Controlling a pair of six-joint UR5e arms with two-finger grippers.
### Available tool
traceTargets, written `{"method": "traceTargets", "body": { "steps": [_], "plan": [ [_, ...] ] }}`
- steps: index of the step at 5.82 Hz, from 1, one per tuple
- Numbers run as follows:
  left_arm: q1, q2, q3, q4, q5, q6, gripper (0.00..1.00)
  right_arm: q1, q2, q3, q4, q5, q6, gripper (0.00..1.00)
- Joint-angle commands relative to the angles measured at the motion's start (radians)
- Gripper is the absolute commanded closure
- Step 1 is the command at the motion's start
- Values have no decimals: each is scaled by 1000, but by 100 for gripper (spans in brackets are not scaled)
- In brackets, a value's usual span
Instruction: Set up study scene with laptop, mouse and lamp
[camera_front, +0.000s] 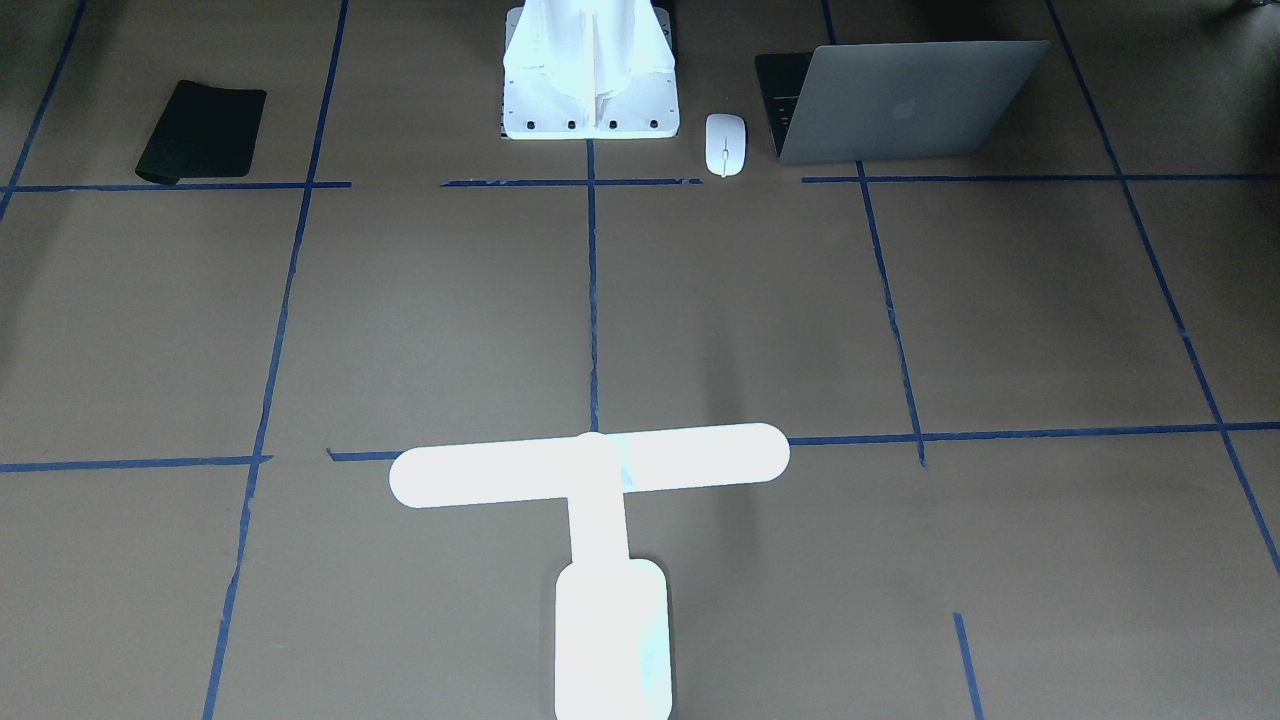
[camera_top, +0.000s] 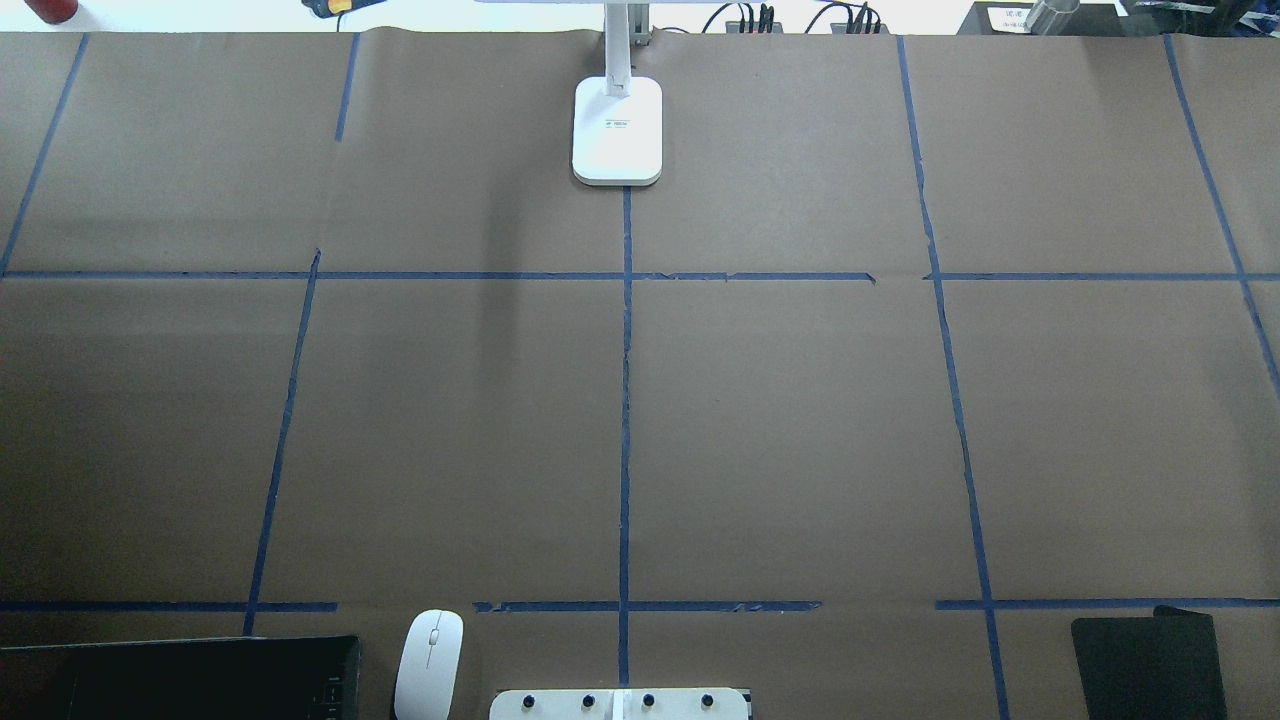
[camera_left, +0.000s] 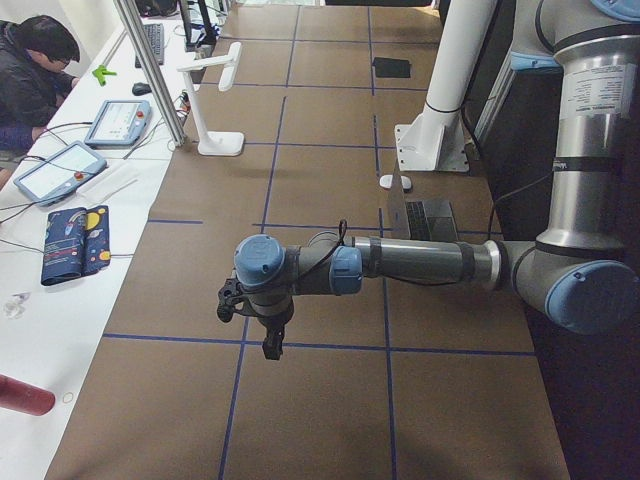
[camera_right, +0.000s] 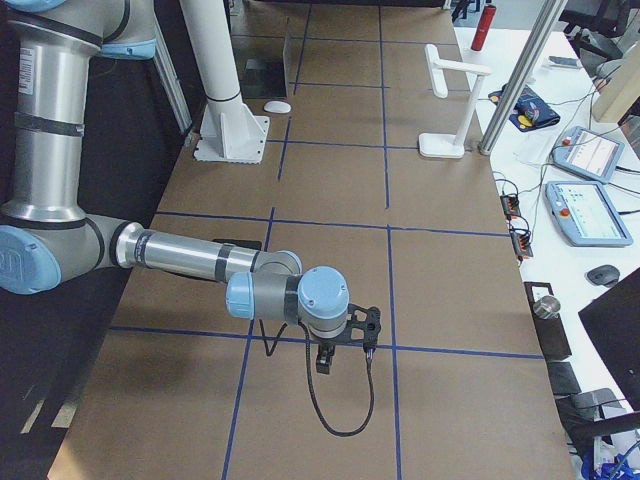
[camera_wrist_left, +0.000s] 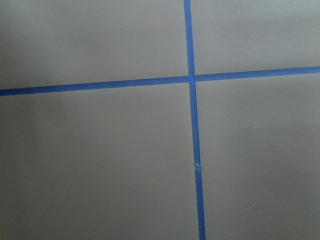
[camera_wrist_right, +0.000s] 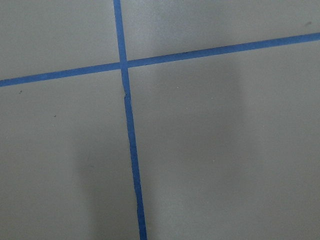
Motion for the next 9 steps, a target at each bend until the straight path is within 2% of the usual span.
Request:
{"method": "traceTargets", "body": {
  "steps": [1, 9],
  "plan": [
    [-1, 3, 0, 0, 0, 0, 0, 0, -2, 5, 2, 0, 0, 0],
    [-2, 5, -8, 0, -2, 0, 0, 0, 9, 6, 8, 29, 3, 0]
  ]
}}
